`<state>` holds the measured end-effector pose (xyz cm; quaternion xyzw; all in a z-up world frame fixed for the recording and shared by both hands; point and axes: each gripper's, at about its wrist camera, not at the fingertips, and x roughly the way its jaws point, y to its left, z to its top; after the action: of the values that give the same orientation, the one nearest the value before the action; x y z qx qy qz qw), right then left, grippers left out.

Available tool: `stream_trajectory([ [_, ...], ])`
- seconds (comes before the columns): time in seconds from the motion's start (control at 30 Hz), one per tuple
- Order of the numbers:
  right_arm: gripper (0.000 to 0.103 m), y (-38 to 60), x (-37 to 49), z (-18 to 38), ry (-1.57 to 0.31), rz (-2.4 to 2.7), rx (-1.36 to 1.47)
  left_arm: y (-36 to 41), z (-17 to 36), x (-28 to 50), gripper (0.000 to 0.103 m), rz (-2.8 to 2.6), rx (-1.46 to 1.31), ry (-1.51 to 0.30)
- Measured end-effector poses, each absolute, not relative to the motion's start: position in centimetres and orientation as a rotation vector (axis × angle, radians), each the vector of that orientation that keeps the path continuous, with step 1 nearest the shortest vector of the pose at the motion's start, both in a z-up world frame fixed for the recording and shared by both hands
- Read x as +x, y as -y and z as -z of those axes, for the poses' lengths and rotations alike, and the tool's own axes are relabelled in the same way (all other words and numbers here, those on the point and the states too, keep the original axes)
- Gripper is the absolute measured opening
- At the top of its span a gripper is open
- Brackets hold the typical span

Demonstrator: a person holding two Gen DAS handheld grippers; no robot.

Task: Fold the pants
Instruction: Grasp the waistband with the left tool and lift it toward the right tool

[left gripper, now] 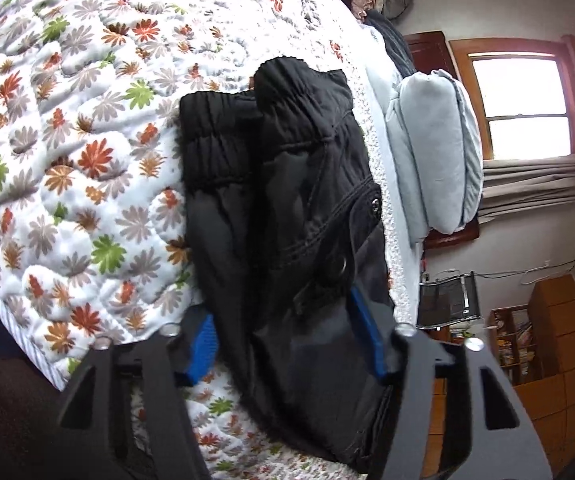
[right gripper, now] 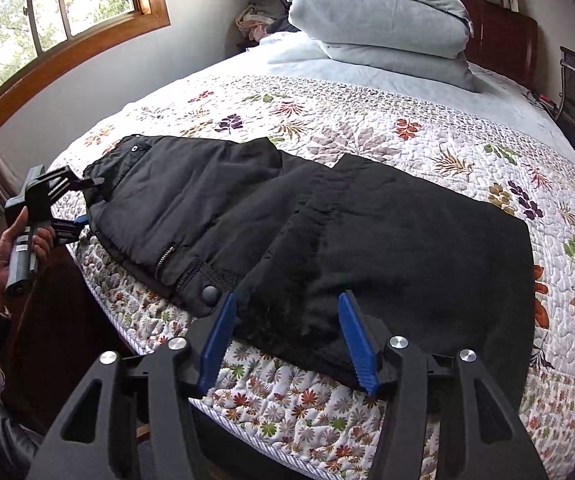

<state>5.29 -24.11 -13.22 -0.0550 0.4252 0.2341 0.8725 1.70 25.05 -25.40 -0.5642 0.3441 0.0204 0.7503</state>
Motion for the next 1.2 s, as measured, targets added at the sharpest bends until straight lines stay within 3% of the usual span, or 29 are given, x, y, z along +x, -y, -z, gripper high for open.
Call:
stream_trajectory([
  [0.23, 0.060, 24.3, 5.5, 13.5, -0.900, -0.473, -0.104, -25.1, 25.3, 1.4, 0.022, -0.060, -1.174, -0.733],
  [0.4, 0.061, 24.9, 5.4, 13.5, -0.898, -0.457, -0.094, -24.1, 23.7, 1.6, 0.014, -0.056, -1.104, -0.680],
  [0.77, 0.061, 27.8, 5.7, 13.5, -0.887, -0.404, -0.021, -19.6, 16.7, 3.4, 0.013, 0.110, -0.896, -0.530],
  [1.2, 0.062, 34.5, 7.9, 12.1, -0.846, -0.353, 0.226, -9.6, 10.6, 5.5, 0.018, 0.330, -0.630, -0.502],
])
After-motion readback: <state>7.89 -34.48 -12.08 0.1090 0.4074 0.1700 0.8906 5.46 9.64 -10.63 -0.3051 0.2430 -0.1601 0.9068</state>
